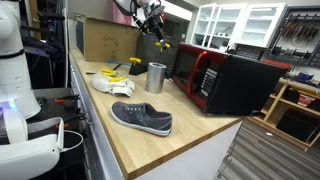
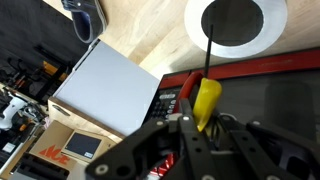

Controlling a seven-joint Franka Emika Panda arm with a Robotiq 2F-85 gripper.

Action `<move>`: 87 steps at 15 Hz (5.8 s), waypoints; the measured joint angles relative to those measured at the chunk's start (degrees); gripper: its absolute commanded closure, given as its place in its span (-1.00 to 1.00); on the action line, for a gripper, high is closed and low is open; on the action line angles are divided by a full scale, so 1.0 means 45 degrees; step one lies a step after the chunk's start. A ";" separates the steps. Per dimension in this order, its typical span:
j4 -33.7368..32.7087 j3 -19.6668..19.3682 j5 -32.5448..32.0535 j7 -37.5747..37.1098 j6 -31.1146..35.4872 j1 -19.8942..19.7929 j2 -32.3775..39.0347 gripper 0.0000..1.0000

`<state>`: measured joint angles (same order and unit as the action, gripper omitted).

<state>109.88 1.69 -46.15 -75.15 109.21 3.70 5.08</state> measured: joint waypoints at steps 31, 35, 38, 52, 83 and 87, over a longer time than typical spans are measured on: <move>0.0032 -0.0156 0.0013 -0.0660 0.0231 0.0129 0.2005 -0.84; 0.0025 -0.0302 0.0018 -0.0660 0.0225 0.0127 0.1987 -1.00; 0.0001 -0.0318 0.0173 -0.0660 0.0238 0.0123 0.1975 -1.00; -0.0065 -0.0149 0.5046 0.4358 0.3890 0.0100 -0.0092 -1.00; -0.0137 -0.0703 1.0739 1.0086 0.2372 -0.0726 -0.0242 -1.00; -0.0151 -0.1110 1.0740 1.0099 0.2205 -0.1148 -0.0005 -1.00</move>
<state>109.20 -3.31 2.18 -29.71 119.14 -1.47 5.06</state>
